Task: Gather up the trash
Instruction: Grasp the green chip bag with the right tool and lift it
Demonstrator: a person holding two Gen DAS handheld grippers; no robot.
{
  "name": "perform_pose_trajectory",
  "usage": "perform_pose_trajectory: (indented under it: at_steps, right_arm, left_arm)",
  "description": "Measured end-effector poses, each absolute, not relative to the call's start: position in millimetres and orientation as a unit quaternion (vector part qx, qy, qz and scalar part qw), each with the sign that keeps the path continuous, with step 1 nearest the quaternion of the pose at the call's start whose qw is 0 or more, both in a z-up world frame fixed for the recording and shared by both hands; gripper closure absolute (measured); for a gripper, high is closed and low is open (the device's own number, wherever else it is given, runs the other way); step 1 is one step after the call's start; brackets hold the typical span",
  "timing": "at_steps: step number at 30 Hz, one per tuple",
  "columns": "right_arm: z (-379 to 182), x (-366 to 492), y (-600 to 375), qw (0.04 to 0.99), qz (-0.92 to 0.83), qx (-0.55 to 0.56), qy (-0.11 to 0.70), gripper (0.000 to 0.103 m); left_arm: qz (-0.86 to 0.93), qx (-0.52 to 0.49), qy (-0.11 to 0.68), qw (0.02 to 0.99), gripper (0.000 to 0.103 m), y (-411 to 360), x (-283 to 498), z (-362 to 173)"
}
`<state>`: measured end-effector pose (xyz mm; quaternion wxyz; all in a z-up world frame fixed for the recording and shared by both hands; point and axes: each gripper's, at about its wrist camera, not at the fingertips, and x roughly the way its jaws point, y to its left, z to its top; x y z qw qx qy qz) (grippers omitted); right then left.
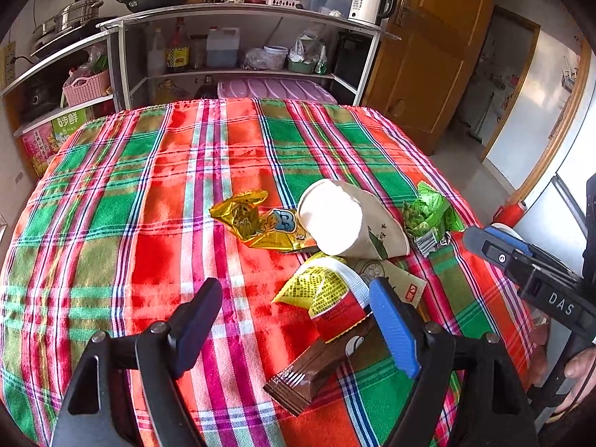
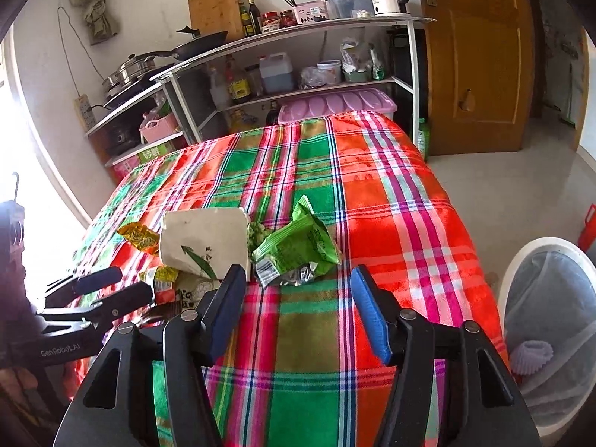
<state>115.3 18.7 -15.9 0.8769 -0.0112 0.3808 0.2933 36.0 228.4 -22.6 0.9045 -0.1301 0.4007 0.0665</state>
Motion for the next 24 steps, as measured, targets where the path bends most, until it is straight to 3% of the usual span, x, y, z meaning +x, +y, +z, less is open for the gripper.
perform_pose_trajectory:
  at_steps: [21, 24]
  right_arm:
    - [-43.0, 168.4, 45.8, 0.841, 0.308, -0.003, 0.444, 0.043]
    - [-43.2, 166.1, 44.6, 0.848, 0.298, -0.014, 0.437, 0.043]
  left_arm:
    - [0.079, -0.134, 0.405, 0.901, 0.021, 230.9, 49.2, -28.9]
    - [0.076, -0.138, 0.407, 0.900, 0.027, 231.6, 49.3, -30.2]
